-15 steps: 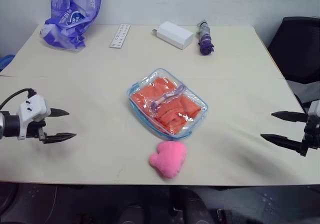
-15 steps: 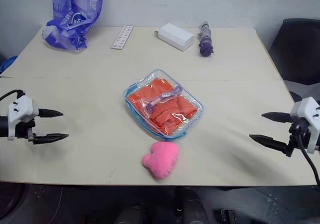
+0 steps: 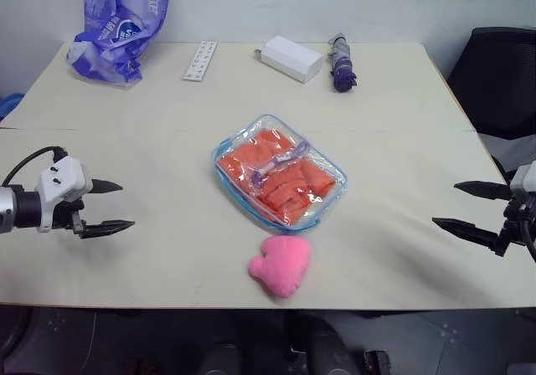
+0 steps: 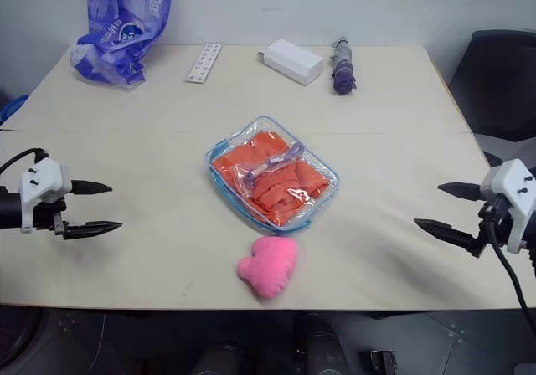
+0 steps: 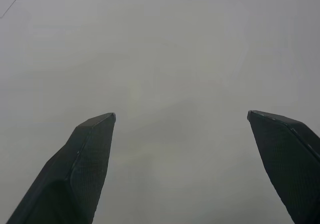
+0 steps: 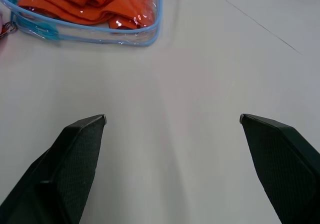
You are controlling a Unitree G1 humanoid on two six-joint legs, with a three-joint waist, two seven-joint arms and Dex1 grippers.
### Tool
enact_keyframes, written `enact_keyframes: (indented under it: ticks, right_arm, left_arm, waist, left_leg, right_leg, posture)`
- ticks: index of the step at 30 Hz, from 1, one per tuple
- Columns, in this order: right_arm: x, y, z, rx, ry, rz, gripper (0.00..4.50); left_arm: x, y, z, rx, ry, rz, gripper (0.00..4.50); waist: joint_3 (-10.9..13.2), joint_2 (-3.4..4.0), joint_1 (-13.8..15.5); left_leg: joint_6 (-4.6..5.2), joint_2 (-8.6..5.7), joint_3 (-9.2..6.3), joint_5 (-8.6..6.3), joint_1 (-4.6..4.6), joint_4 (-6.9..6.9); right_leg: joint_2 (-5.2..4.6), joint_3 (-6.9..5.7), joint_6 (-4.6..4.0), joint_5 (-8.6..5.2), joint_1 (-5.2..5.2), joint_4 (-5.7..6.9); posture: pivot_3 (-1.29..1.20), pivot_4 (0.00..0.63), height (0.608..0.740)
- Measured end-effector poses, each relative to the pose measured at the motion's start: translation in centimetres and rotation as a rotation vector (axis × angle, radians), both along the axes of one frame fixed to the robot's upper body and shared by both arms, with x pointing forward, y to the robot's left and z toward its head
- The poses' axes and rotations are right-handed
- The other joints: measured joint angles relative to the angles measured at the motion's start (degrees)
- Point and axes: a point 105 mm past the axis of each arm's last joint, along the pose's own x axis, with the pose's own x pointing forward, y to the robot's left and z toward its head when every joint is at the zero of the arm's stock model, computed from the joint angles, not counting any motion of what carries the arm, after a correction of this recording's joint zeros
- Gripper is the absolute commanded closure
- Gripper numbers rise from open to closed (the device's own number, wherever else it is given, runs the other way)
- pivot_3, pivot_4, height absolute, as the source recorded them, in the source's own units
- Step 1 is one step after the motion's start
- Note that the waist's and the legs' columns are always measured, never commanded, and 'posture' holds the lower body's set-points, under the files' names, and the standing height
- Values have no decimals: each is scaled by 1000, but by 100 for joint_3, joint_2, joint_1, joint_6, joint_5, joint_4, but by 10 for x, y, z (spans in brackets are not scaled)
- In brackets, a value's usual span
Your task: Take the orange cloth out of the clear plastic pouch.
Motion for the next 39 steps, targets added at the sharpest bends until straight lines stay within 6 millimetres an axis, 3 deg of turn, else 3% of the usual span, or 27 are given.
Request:
enact_keyframes:
  ticks: [8,12,15,22,25,29,33,36,39]
  right_arm:
    - [2,2,1,7,-7,-22,0]
    - [-3,25,0,70,0,20,0]
    - [-7,42,7,100,-39,37,0]
    - [-8,83,24,108,-149,71,0]
    - [-12,100,23,116,-156,95,0]
    - [-13,113,20,128,-163,105,0]
    - [-14,117,21,126,-177,100,0]
    - [-17,118,17,126,-163,99,0]
    - [-20,119,13,121,-151,95,0]
  left_arm:
    - [11,-13,1,-94,-9,16,30]
    - [19,-58,19,-274,-14,-75,30]
    - [30,-106,34,-378,-25,-168,30]
    - [74,-192,50,-378,-79,-202,30]
    - [88,-221,43,-344,-71,-221,30]
    - [104,-245,27,-275,-65,-223,30]
    - [117,-251,10,-176,-77,-197,30]
    - [121,-256,-6,-136,-69,-193,605]
    - [122,-260,-13,-128,-58,-203,1483]
  waist:
    - [0,-1,5]
    - [0,-1,56]
    - [1,-2,129]
    - [1,-10,150]
    - [1,-10,116]
    - [5,-16,135]
    - [6,-18,136]
    - [7,-20,147]
    - [8,-22,149]
  left_leg:
    - [-4,-3,3,4,-1,4]
    - [-10,-6,0,9,-4,8]
    - [-14,-13,-2,13,-3,14]
    - [-21,-26,-4,26,-1,15]
    - [-25,-26,1,29,0,15]
    - [-30,-31,0,34,2,18]
    - [-30,-30,0,35,4,18]
    - [-27,-27,-3,37,-1,18]
    - [-25,-26,-4,37,-1,18]
  right_leg:
    - [0,5,0,0,5,10]
    - [0,6,1,1,10,35]
    - [0,11,4,2,24,36]
    - [2,15,8,5,30,42]
    - [11,16,8,5,29,43]
    - [9,17,6,4,30,37]
    - [8,19,6,5,30,35]
    - [5,15,7,5,29,42]
    - [4,14,7,5,30,41]
  posture:
    - [0,150,740]
    - [0,150,740]
    - [0,150,740]
    - [0,150,740]
    - [0,150,740]
    - [0,150,740]
    - [0,150,740]
    - [0,150,740]
    - [0,150,740]
